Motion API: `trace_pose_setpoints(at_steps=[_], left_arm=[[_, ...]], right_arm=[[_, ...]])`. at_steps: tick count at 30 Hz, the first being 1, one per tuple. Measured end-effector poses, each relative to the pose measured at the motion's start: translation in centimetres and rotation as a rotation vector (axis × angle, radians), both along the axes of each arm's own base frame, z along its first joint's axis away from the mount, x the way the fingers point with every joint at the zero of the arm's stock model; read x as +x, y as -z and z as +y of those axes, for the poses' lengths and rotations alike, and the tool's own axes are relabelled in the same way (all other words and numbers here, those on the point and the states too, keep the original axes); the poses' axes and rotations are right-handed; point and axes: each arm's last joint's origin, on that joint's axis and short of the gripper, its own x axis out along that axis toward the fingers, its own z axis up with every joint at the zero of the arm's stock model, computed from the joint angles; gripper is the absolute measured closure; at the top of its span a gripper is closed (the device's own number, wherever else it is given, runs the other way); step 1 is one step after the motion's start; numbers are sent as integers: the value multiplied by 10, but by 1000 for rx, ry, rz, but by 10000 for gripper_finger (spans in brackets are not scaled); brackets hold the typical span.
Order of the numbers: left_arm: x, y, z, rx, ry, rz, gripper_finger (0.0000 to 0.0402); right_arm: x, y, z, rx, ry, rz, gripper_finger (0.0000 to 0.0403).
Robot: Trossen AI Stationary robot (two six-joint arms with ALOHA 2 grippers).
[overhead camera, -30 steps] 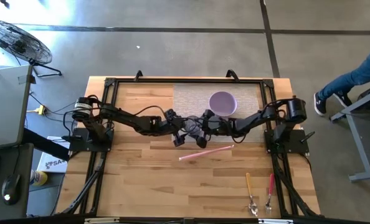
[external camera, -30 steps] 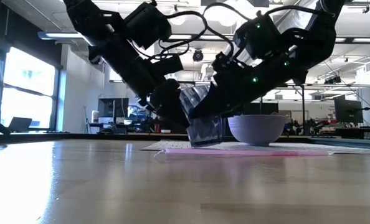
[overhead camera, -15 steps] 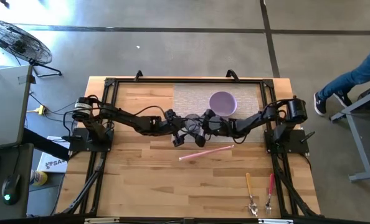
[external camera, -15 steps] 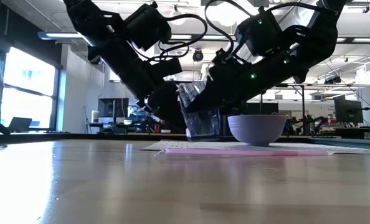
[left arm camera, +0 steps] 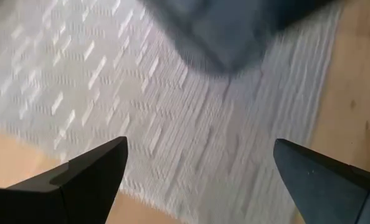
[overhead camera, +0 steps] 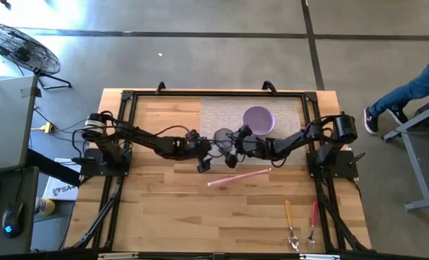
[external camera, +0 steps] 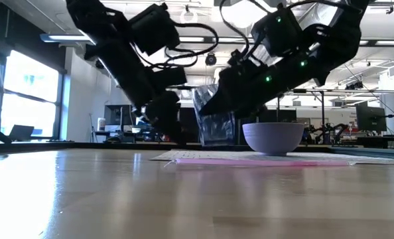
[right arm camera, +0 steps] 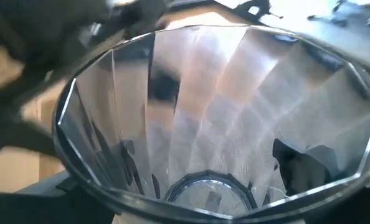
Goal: Pick & Place Utensil
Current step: Put the blue cup on the gray mat to the top right of the violet bowl
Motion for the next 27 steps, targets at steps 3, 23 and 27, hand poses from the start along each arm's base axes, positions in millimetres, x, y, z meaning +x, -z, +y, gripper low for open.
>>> trace_pose_setpoints(at_steps=[3, 23, 27], left_arm=[[-8, 6, -16, 11, -31, 68, 5], [-17, 6, -71, 5, 62, 40, 5], [-15, 4, -72, -1, 63, 14, 5]], right_arm=[[-3, -13, -1, -23, 40, -26, 21], [-126, -116, -50, -228, 823, 11, 22], [-145, -96, -71, -171, 976, -10, 22]])
